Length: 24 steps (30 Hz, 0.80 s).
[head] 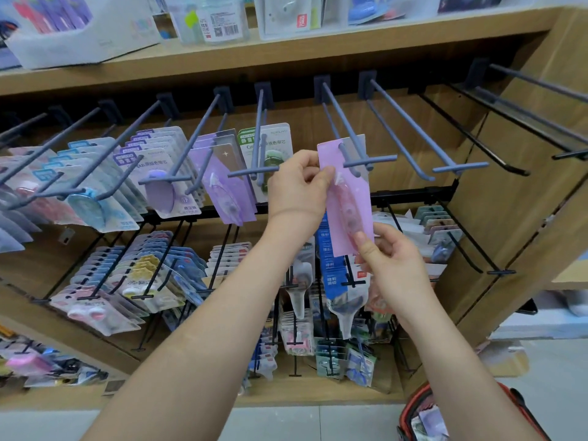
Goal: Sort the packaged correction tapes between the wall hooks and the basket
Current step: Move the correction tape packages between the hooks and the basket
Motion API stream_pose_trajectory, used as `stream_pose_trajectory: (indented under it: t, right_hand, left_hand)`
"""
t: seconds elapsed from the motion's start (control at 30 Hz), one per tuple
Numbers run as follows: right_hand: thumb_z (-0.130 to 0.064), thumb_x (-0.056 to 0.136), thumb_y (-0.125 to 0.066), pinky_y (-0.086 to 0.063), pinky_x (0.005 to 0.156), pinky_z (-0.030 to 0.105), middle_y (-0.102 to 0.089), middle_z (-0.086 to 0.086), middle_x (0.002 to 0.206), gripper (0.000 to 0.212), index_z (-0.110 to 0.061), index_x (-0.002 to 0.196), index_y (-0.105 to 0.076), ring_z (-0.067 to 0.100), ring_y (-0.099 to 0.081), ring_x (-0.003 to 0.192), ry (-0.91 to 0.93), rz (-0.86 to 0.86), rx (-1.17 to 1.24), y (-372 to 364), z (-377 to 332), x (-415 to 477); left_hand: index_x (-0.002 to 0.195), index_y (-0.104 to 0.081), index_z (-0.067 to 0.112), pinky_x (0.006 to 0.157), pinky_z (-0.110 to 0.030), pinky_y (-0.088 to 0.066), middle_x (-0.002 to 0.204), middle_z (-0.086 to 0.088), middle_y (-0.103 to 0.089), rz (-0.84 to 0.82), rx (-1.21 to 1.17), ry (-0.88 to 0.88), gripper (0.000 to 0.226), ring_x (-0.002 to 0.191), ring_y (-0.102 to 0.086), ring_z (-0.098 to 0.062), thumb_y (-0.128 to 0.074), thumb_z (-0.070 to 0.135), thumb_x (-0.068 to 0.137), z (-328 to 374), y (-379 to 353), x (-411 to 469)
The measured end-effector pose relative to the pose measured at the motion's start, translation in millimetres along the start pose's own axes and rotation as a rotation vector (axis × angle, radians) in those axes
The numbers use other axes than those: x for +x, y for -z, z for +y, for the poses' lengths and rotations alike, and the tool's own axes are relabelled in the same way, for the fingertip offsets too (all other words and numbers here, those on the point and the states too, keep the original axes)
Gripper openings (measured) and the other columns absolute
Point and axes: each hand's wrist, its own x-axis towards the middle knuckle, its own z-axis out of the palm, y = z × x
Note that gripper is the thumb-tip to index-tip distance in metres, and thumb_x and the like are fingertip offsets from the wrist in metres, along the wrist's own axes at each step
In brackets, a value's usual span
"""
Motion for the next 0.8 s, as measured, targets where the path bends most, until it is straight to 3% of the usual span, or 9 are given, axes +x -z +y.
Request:
stream_pose_trajectory:
  t: [0.13, 0.23, 0.3, 0.37, 0.43, 0.53, 0.63, 0.7, 0.8]
  right_hand:
    - [-0.028, 0.100, -0.057, -0.053, 0.070, 0.017, -0.066, 0.000, 0.106, 0.034, -0.025, 0.133, -0.053, 0.001, -0.066, 0.082, -0.095, -0.019, -0.059, 2, -2, 4]
    - [-0.029, 0.100, -0.057, -0.053, 0.087, 0.032, -0.060, -0.012, 0.113, 0.039, -0.033, 0.137, -0.047, 0.001, -0.061, 0.094, -0.097, 0.010, -0.183, 5, -3, -1]
    - [-0.028, 0.099, -0.058, -0.050, 0.087, 0.030, -0.056, -0.015, 0.117, 0.043, -0.036, 0.139, -0.045, -0.002, -0.058, 0.098, -0.110, 0.066, -0.214, 7, -2, -7]
    - [-0.026, 0.099, -0.057, -0.051, 0.079, 0.027, -0.063, -0.010, 0.114, 0.036, -0.033, 0.134, -0.052, 0.004, -0.063, 0.096, -0.102, 0.137, -0.199, 9, -1, -15]
    - [-0.021, 0.100, -0.055, -0.056, 0.067, 0.027, -0.071, -0.002, 0.100, 0.025, -0.028, 0.124, -0.061, 0.010, -0.068, 0.084, -0.114, 0.203, -0.160, 13, 1, -26]
    - [-0.016, 0.101, -0.054, -0.058, 0.066, 0.035, -0.073, 0.004, 0.086, 0.018, -0.026, 0.106, -0.068, 0.022, -0.070, 0.077, -0.106, 0.275, -0.206, 23, 11, -46]
    - [-0.014, 0.099, -0.056, -0.053, 0.067, 0.032, -0.072, 0.000, 0.081, 0.022, -0.032, 0.095, -0.068, 0.015, -0.069, 0.071, -0.123, 0.361, -0.289, 37, 22, -74]
    - [-0.013, 0.097, -0.059, -0.055, 0.069, 0.035, -0.071, 0.001, 0.075, 0.024, -0.034, 0.089, -0.068, 0.011, -0.066, 0.067, -0.169, 0.411, -0.350, 48, 30, -100]
    - [-0.015, 0.093, -0.063, -0.053, 0.074, 0.039, -0.071, 0.002, 0.072, 0.026, -0.037, 0.080, -0.070, 0.022, -0.066, 0.069, -0.293, 0.461, -0.451, 77, 46, -144]
  left_hand:
    - [0.078, -0.062, 0.035, 0.078, -0.051, -0.058, 0.076, 0.001, -0.073, 0.058, -0.034, 0.015, 0.016, 0.080, -0.070, -0.023, -0.065, 0.022, 0.086, -11, -6, 8]
    - [0.084, -0.062, 0.037, 0.082, -0.048, -0.058, 0.086, 0.003, -0.074, 0.036, -0.044, 0.001, 0.014, 0.086, -0.070, -0.018, -0.062, 0.023, 0.089, -16, -8, 10]
    - [0.097, -0.064, 0.032, 0.088, -0.038, -0.057, 0.095, 0.006, -0.071, 0.001, -0.045, -0.007, 0.015, 0.092, -0.067, -0.012, -0.061, 0.018, 0.093, -20, -6, 8]
    - [0.116, -0.062, 0.024, 0.086, -0.022, -0.052, 0.102, 0.010, -0.066, -0.040, -0.036, 0.019, 0.025, 0.094, -0.063, -0.004, -0.061, 0.012, 0.094, -31, -2, 0]
    - [0.122, -0.059, 0.025, 0.083, -0.015, -0.047, 0.101, 0.013, -0.065, -0.070, -0.063, 0.076, 0.030, 0.093, -0.061, -0.002, -0.061, 0.012, 0.095, -44, 3, -18]
    - [0.103, -0.063, 0.032, 0.078, -0.014, -0.047, 0.096, 0.016, -0.066, -0.181, -0.050, 0.070, 0.021, 0.086, -0.061, 0.000, -0.060, 0.013, 0.096, -62, 10, -55]
    - [0.089, -0.062, 0.043, 0.074, -0.012, -0.048, 0.091, 0.020, -0.067, -0.360, -0.004, 0.017, 0.028, 0.084, -0.062, 0.004, -0.059, 0.016, 0.097, -71, 11, -87]
    - [0.090, -0.064, 0.041, 0.074, -0.016, -0.051, 0.086, 0.019, -0.069, -0.494, 0.021, -0.013, 0.024, 0.082, -0.065, 0.002, -0.060, 0.018, 0.097, -77, 5, -104]
    - [0.098, -0.071, 0.032, 0.072, -0.012, -0.048, 0.077, 0.025, -0.066, -0.685, 0.120, -0.128, 0.017, 0.081, -0.064, 0.002, -0.062, 0.019, 0.095, -87, -16, -127]
